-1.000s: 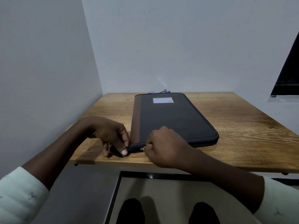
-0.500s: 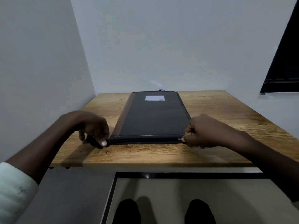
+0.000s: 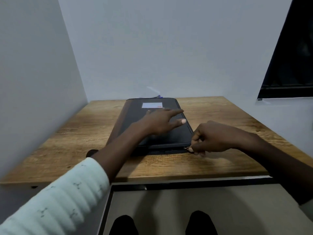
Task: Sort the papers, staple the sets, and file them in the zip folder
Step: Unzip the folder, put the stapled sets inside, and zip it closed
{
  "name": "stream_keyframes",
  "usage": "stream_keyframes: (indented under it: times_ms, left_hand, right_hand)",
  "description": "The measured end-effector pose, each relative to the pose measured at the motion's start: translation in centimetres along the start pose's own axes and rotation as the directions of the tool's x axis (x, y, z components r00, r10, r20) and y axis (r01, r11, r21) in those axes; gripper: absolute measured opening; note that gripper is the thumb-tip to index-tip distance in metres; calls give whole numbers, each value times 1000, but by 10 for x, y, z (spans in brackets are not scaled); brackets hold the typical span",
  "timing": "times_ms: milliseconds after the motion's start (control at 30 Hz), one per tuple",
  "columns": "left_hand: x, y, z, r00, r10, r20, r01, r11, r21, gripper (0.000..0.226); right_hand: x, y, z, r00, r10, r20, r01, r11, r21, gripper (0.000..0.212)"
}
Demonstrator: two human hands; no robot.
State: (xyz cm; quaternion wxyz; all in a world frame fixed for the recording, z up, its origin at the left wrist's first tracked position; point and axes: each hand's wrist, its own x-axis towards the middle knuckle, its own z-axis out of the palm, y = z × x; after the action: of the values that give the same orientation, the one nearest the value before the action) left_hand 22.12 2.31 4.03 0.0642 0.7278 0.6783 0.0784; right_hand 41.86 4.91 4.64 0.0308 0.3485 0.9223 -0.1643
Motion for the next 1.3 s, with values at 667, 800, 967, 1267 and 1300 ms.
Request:
stream_keyframes:
  times_ms: [667,800,967,1267,1300]
  left_hand:
    - [-17,-10,43,990,3,140,-18,994,107,64]
    - [-24,-10,40,985,36,168,-53,994,95,65]
    - [-46,-19,24,963,119,242,-124,992,5,65]
    - [-12,46,47,996,-89,4,89,995,-52,99]
    - [-4,48,49,994,-107,-4,106,993,-43,101]
  right_hand:
    - [23,65,-4,949,17,-316,-41,997,-69,25]
    - [42,71,1,910,-5,-415,-21,998,-59,26]
    - [58,71,-1,928,-77,-366,88,996,14,16]
    - [52,78,-3,952,-183,-247,232,955,184,11]
    - [53,78,-3,950,-183,-254,234,954,188,10]
